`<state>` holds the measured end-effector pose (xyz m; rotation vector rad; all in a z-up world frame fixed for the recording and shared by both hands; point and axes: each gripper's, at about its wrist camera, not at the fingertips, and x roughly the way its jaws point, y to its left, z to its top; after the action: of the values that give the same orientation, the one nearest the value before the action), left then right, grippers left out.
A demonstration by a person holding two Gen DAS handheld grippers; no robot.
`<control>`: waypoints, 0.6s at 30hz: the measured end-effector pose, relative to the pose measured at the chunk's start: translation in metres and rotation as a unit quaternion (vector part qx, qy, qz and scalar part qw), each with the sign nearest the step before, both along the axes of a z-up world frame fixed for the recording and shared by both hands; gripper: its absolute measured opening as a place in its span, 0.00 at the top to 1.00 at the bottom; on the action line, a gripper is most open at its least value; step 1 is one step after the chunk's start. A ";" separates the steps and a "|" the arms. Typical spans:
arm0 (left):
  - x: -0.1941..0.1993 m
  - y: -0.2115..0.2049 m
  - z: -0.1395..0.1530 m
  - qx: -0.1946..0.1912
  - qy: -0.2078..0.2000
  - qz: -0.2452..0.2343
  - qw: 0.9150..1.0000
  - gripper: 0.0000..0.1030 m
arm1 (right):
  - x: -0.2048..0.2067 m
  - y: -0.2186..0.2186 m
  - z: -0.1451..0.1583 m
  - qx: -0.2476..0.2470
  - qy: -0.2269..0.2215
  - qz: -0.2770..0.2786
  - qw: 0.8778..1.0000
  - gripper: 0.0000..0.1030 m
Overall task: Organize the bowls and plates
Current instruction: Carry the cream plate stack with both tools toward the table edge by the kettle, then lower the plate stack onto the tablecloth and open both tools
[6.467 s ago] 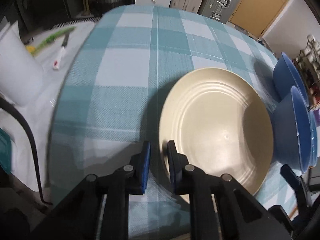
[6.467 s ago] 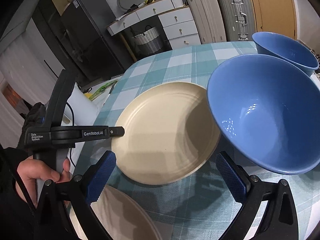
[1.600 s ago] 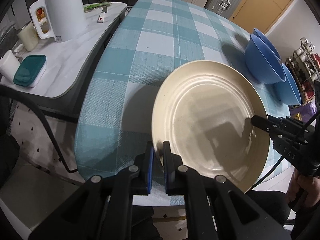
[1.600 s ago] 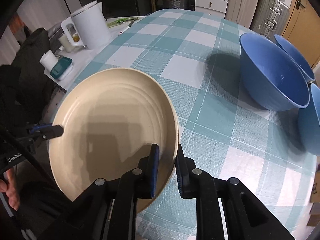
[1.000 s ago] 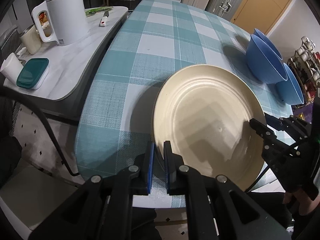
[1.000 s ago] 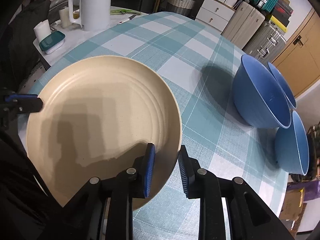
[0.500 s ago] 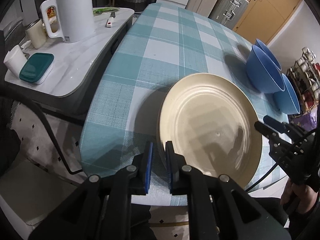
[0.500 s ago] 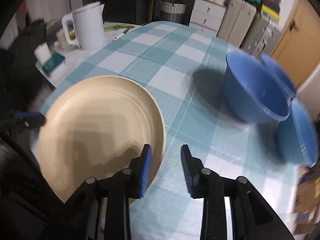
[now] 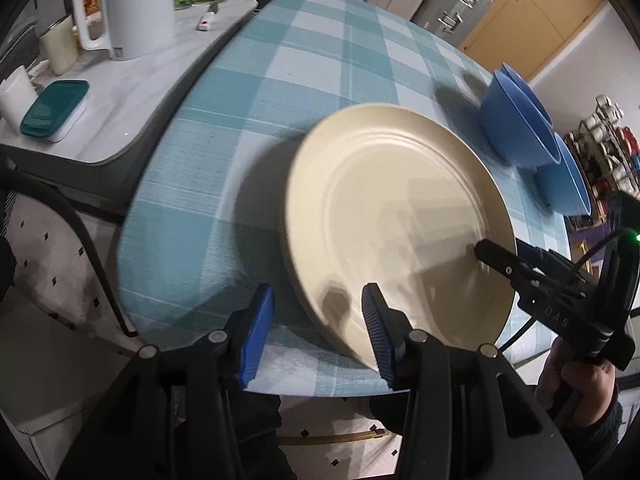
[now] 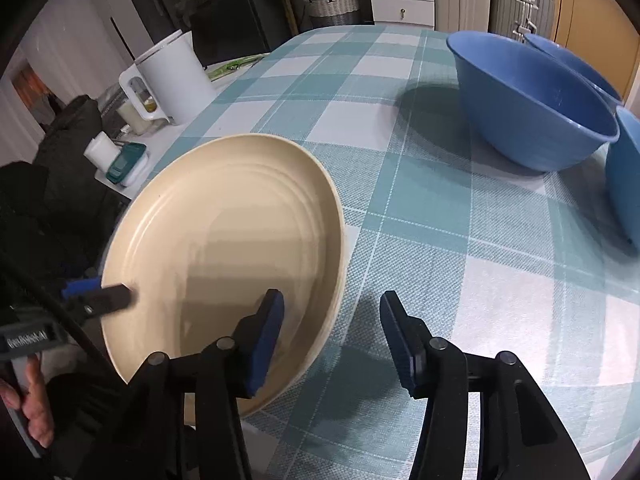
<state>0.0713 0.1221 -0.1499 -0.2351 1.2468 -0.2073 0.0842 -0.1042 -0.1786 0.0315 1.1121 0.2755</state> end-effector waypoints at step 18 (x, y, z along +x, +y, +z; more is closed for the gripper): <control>0.001 -0.011 -0.008 -0.009 0.003 -0.007 1.000 0.57 | -0.001 0.014 -0.008 0.066 0.005 0.013 0.998 0.49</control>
<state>0.0728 0.1106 -0.1581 -0.2419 1.2527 -0.2299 0.0827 -0.0907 -0.1868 0.1354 1.1036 0.3714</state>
